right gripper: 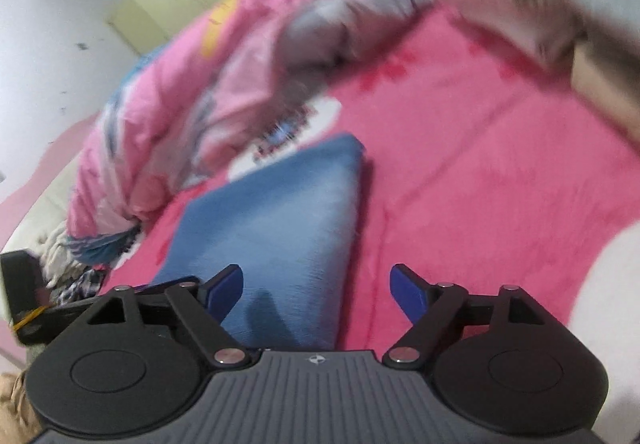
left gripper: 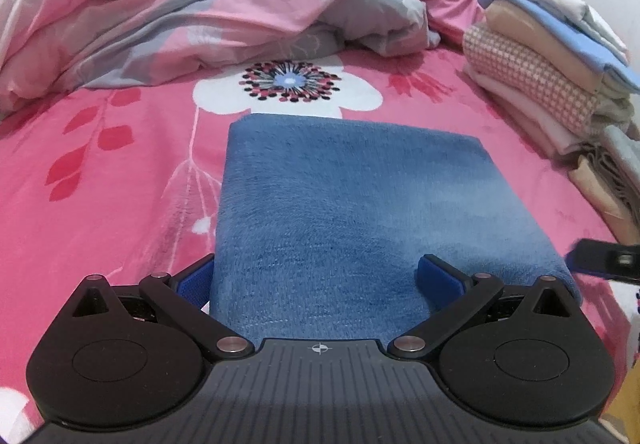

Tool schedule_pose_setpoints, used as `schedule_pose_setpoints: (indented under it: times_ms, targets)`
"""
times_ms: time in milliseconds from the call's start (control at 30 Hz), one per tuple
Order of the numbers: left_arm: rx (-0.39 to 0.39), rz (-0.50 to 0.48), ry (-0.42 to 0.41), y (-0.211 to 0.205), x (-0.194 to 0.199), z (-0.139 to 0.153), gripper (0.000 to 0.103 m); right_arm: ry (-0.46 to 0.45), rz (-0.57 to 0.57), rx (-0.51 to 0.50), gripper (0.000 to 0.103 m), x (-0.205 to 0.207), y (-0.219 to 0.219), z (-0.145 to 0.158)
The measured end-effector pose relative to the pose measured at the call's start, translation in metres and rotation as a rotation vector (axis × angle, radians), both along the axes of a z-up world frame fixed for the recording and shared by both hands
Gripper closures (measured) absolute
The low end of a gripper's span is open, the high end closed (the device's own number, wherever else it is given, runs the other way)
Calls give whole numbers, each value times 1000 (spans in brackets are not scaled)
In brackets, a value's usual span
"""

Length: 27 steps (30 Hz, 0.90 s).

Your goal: Fold clothes

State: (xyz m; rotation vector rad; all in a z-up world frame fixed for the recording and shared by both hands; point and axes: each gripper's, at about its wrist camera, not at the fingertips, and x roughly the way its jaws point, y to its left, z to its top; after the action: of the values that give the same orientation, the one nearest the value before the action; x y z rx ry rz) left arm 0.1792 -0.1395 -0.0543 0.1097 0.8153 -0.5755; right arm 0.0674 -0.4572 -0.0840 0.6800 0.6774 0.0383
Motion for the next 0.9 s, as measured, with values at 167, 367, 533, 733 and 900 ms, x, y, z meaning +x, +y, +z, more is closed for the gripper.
schedule_pose_setpoints:
  times_ms: [167, 367, 533, 733, 900]
  targets:
    - [23, -8, 7, -3, 1, 1, 0, 51, 26, -42, 0, 23, 12, -2]
    - [52, -9, 8, -6, 2, 3, 0, 164, 5, -119, 0, 38, 27, 4]
    - [61, -14, 0, -6, 1, 4, 0, 172, 9, -105, 0, 34, 24, 4]
    - [114, -27, -64, -12, -8, 8, 0, 105, 11, 30, 0, 23, 3, -3]
    - [116, -15, -13, -12, -1, 9, 0, 77, 40, 92, 0, 21, -8, -7]
